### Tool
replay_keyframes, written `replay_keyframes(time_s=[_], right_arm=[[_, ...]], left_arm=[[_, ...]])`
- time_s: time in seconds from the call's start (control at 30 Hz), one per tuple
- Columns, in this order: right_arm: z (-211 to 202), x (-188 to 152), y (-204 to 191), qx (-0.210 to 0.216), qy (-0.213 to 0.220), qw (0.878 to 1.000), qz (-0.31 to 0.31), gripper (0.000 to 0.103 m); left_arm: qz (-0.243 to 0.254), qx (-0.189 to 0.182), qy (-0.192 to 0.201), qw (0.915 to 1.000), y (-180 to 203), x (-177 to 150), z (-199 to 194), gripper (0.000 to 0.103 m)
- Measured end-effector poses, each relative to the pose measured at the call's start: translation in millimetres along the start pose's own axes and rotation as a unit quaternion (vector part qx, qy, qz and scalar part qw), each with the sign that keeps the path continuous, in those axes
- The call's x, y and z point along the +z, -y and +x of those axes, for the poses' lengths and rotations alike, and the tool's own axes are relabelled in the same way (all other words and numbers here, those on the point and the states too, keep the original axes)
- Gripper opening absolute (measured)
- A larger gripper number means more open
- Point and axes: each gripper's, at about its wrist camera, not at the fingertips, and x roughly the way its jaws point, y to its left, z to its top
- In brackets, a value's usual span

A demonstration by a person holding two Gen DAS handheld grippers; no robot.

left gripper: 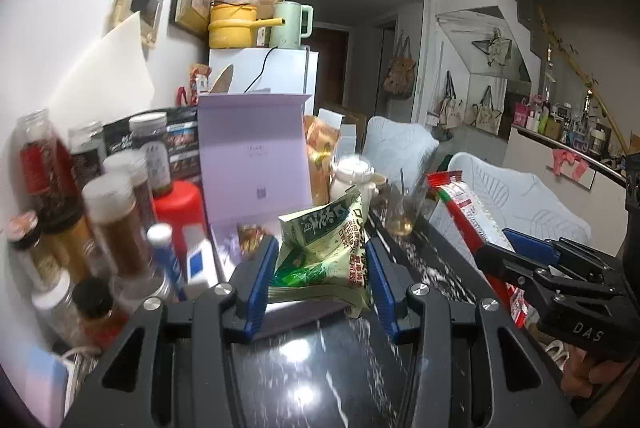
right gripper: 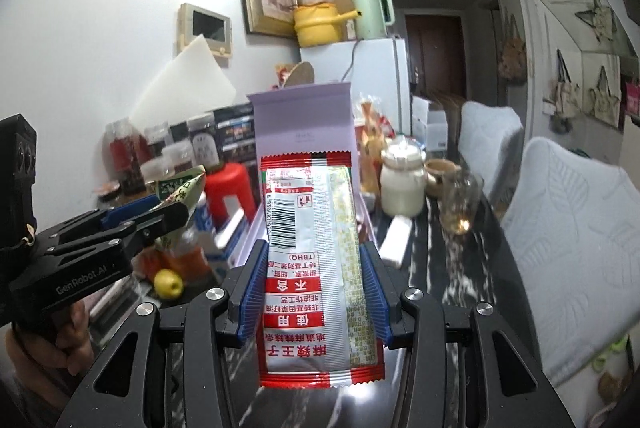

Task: Organize soft objects
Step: 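Lift the green packet and red-white strip packet with both grippers over the lavender box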

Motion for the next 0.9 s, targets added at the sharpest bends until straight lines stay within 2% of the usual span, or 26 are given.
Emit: replay_keyframes(time_s=[0.27, 0.6, 0.9], right_arm=[[32.5, 34.1, 13.7, 0.000, 0.019, 1.000, -0.001, 0.045], [75.7, 77.0, 28.3, -0.001, 0.039, 0.999, -0.016, 0.045], [129.9, 90.7, 35.7, 0.008, 0.021, 1.000, -0.009, 0.045]], left_arm=[[-0.011, -0.007, 0.021, 0.9997, -8.1, 32.0, 36.3, 0.044], [-0.031, 0.008, 0.037, 0.9988, -25.2, 62.1, 82.0, 0.044], [-0.035, 0.028, 0.019, 0.9988, -43.8, 68.1, 130.3, 0.044]])
